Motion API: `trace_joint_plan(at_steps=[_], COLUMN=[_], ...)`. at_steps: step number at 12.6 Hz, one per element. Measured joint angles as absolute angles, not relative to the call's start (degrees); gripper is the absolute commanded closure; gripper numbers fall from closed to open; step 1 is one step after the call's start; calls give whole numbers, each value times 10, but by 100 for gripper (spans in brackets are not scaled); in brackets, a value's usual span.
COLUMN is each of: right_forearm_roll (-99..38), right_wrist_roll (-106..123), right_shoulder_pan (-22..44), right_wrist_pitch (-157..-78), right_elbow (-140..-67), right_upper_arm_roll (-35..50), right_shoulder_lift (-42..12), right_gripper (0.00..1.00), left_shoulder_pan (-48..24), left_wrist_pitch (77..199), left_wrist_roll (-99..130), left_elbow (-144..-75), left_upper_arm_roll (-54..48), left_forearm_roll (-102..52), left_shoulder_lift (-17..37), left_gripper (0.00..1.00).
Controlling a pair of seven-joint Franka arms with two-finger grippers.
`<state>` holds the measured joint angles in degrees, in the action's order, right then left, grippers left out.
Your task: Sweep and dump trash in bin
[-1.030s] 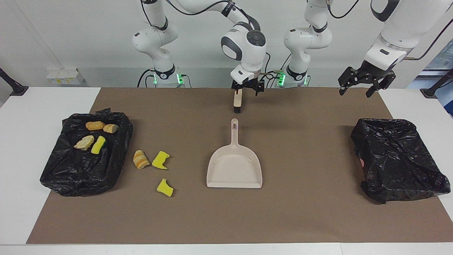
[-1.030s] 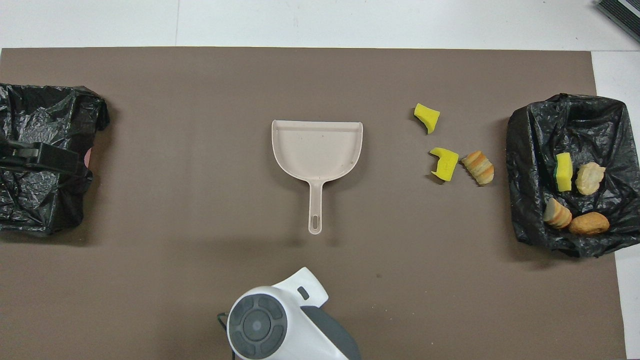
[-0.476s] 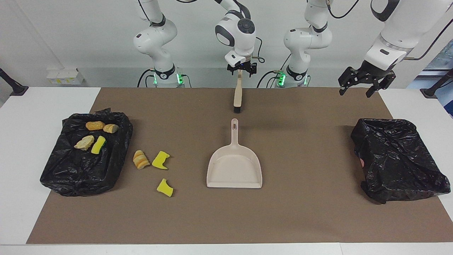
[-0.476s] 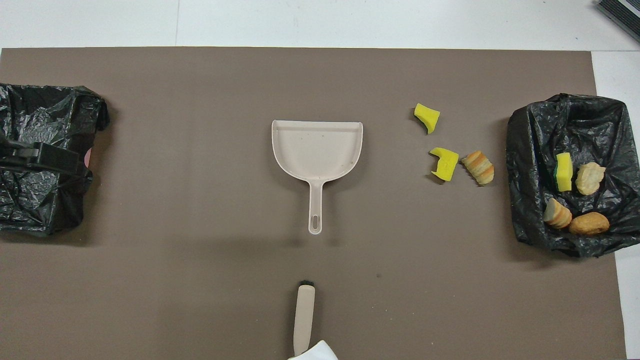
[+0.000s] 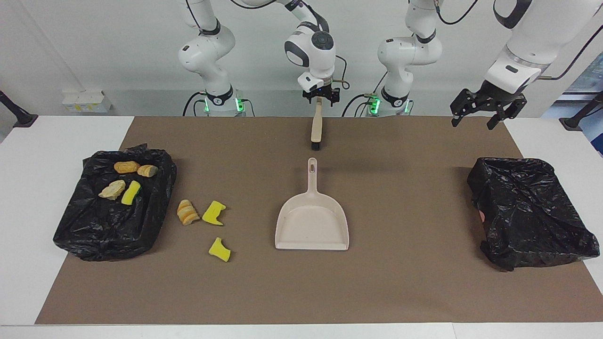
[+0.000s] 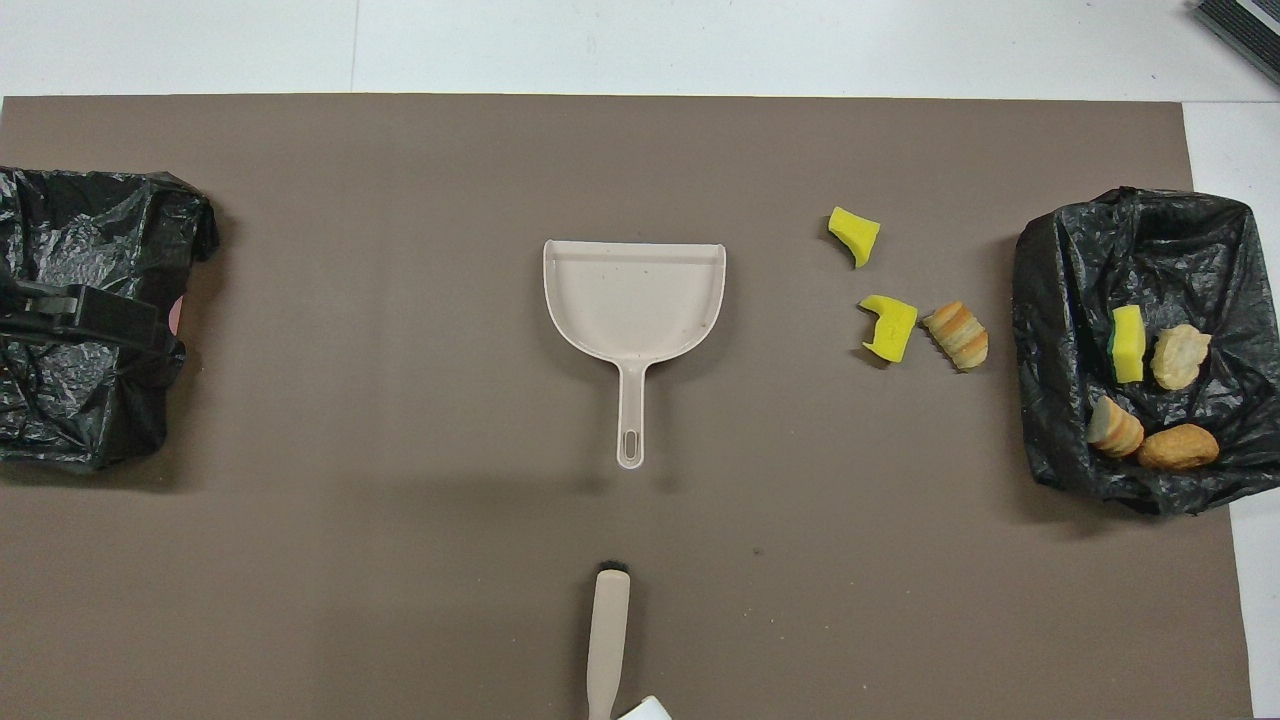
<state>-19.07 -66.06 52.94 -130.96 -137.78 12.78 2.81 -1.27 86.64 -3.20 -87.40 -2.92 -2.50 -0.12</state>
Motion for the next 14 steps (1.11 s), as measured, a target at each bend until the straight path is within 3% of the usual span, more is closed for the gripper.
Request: trace_joint_plan(at_steps=[2,4,10,14], right_forearm_roll=[-191,-191,-191,-191], right_wrist_roll=[-661,-661,-661,-660], right_shoulder_pan=[529,529,519,468], right_wrist_pitch=[-1310,-1310,-1304,-1209], right_elbow=[-1378,-1379,-1369,-1322], right_upper_arm_roll=[127,127,120,116], right_shoulder_lift=[27,27,27,51], right_gripper=[55,100,100,100], left_shoulder_pan=[-13,-13,-13,-13], left_wrist_pitch=[866,866,866,866], left_wrist_roll=[-32,-32,-32,-32], left_elbow=[-874,-874,-874,-874], left_upper_arm_roll=[-29,-29,-29,-29], left_forearm_roll=[-25,-25,-25,-25], left_shoulder_lift=[-1,-1,-1,-1], left_gripper=[0,0,0,0])
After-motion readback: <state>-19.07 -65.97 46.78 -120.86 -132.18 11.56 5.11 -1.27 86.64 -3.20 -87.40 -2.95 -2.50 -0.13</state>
